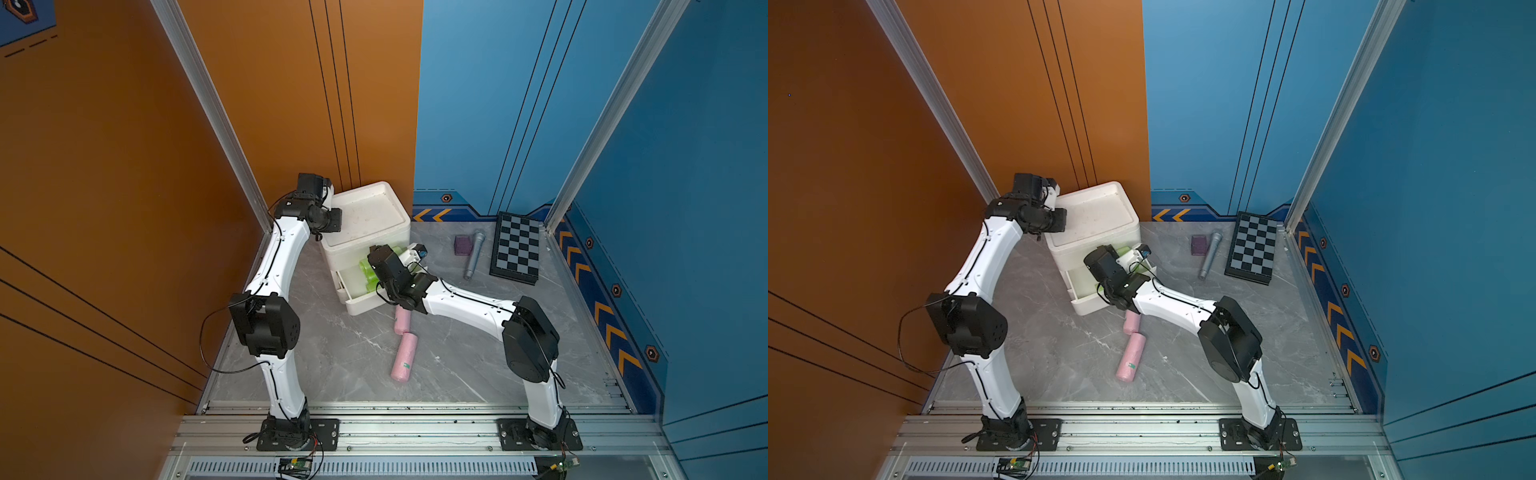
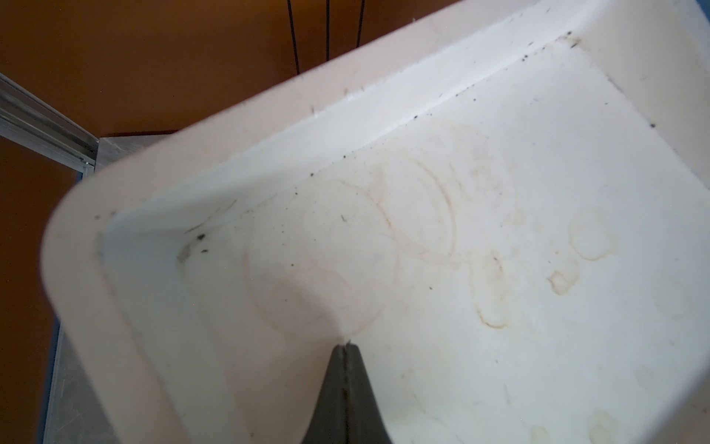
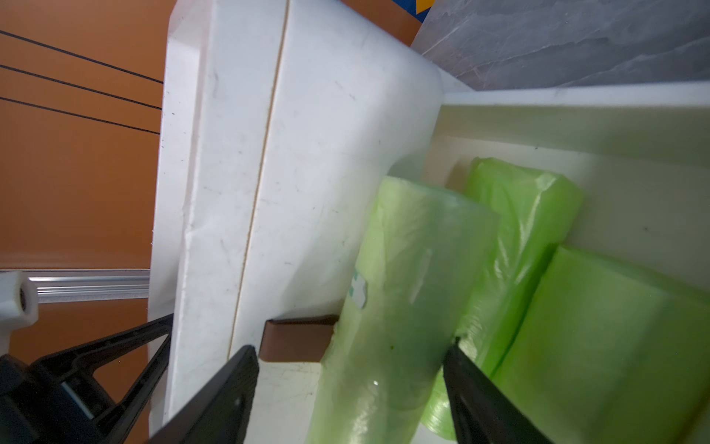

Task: Sort the rolls of trash bags by color and place them into the drawer
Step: Place the roll of trash bags in the drawer.

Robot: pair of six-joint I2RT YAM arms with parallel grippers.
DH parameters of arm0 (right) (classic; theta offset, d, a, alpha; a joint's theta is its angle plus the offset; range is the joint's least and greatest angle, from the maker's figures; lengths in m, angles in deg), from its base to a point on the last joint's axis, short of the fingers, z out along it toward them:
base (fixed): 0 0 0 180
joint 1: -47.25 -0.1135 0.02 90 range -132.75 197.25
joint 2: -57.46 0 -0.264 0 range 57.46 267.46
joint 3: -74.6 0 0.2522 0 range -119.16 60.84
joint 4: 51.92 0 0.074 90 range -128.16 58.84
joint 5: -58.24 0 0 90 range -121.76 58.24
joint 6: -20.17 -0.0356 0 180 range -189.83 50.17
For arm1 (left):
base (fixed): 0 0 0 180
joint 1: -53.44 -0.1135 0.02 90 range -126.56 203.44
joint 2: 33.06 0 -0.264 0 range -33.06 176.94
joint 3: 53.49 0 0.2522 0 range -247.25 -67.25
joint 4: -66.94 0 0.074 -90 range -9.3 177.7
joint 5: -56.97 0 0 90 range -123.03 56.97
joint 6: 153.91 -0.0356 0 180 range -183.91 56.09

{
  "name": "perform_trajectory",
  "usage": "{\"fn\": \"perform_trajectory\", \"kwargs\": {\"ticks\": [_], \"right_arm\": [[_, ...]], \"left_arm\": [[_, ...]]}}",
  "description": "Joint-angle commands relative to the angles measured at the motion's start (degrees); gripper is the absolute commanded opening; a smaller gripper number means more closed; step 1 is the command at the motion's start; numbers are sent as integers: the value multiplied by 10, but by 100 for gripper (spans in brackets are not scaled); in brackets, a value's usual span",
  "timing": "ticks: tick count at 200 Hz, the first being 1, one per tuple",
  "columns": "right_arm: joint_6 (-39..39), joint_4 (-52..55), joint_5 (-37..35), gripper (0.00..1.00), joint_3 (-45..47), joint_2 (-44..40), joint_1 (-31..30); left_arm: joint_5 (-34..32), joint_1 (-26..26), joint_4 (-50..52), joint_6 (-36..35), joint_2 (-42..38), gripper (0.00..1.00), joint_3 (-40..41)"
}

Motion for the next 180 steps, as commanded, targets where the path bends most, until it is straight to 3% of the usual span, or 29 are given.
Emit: {"fn": "perform_trajectory", "kwargs": {"ticks": [1, 55, 111, 180], "right_arm": [[1, -11, -15, 76, 13, -12, -4], [25, -32, -16, 71, 91, -73, -4], [73, -43, 6, 31, 127, -117, 22], [111, -27, 96, 27, 106, -93, 50]], "left_arm": [[4, -4, 167, 5, 70, 0, 47], [5, -4, 167, 5, 69, 0, 47], [4, -2, 168, 6, 64, 0, 52], [-1, -2, 167, 7, 58, 0, 55]]}}
